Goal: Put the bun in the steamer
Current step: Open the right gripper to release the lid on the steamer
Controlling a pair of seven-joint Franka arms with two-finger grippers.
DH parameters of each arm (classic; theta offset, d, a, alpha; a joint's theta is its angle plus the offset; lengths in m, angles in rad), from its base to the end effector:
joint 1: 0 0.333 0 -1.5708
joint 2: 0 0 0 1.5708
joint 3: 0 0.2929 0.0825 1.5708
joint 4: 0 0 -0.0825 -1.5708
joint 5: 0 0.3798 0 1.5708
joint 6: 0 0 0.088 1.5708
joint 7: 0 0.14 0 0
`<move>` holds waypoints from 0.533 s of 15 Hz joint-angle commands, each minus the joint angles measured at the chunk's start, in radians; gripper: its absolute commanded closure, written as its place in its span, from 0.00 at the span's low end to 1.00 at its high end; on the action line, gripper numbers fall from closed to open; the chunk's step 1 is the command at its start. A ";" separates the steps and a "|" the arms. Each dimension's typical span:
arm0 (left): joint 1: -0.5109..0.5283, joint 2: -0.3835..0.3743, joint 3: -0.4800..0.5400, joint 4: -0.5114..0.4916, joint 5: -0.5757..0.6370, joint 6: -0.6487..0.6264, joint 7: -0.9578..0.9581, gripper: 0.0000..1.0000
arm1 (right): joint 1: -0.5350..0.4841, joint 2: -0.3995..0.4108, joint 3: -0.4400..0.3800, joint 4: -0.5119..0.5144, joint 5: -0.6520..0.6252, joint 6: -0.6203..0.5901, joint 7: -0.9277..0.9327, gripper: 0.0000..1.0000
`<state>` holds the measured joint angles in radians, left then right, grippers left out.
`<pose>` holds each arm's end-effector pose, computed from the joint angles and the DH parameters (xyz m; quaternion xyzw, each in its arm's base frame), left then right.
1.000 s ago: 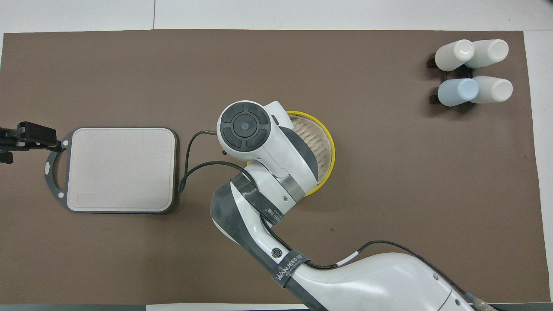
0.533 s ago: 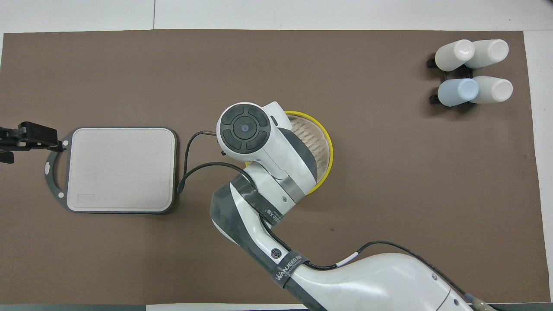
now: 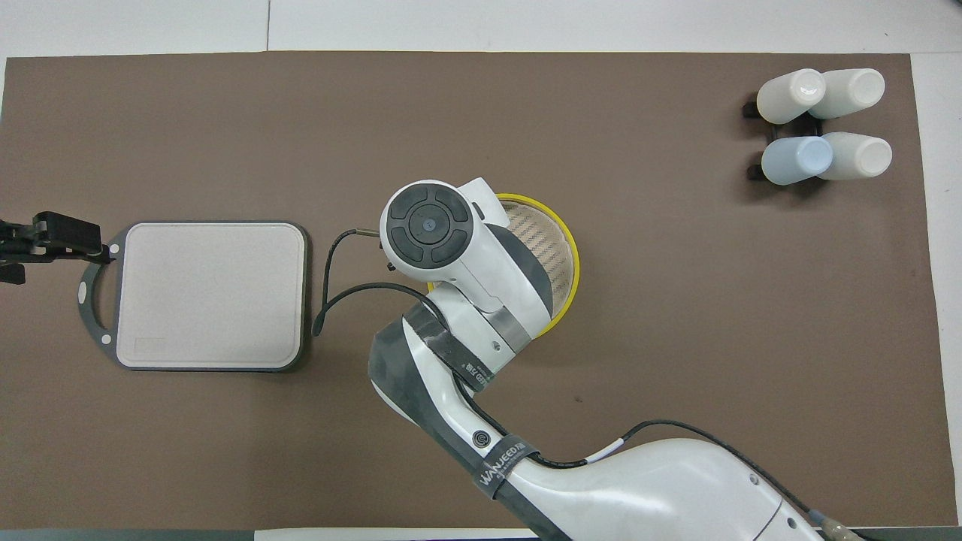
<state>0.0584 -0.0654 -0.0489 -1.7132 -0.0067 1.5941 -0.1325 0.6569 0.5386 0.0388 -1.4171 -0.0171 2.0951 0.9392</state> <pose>0.5286 0.0035 0.5391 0.9971 0.0712 -0.0269 0.0001 0.5490 0.4512 0.3498 -0.9902 0.1208 -0.0463 0.0524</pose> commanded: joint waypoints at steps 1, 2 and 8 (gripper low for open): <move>-0.002 -0.005 -0.005 0.001 -0.010 -0.006 0.010 0.00 | -0.011 -0.022 0.007 -0.014 -0.001 0.013 -0.022 0.00; -0.002 -0.005 -0.009 0.003 -0.010 -0.009 0.010 0.00 | -0.013 -0.023 0.007 -0.002 0.000 0.014 -0.022 0.00; -0.002 -0.007 -0.023 0.012 -0.010 -0.003 0.014 0.00 | -0.066 -0.121 0.007 0.020 -0.003 -0.055 -0.139 0.00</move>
<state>0.0580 -0.0670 -0.0700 -1.7049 -0.0068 1.5942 -0.1325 0.6269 0.4745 0.0379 -1.3812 -0.0175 2.0870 0.8836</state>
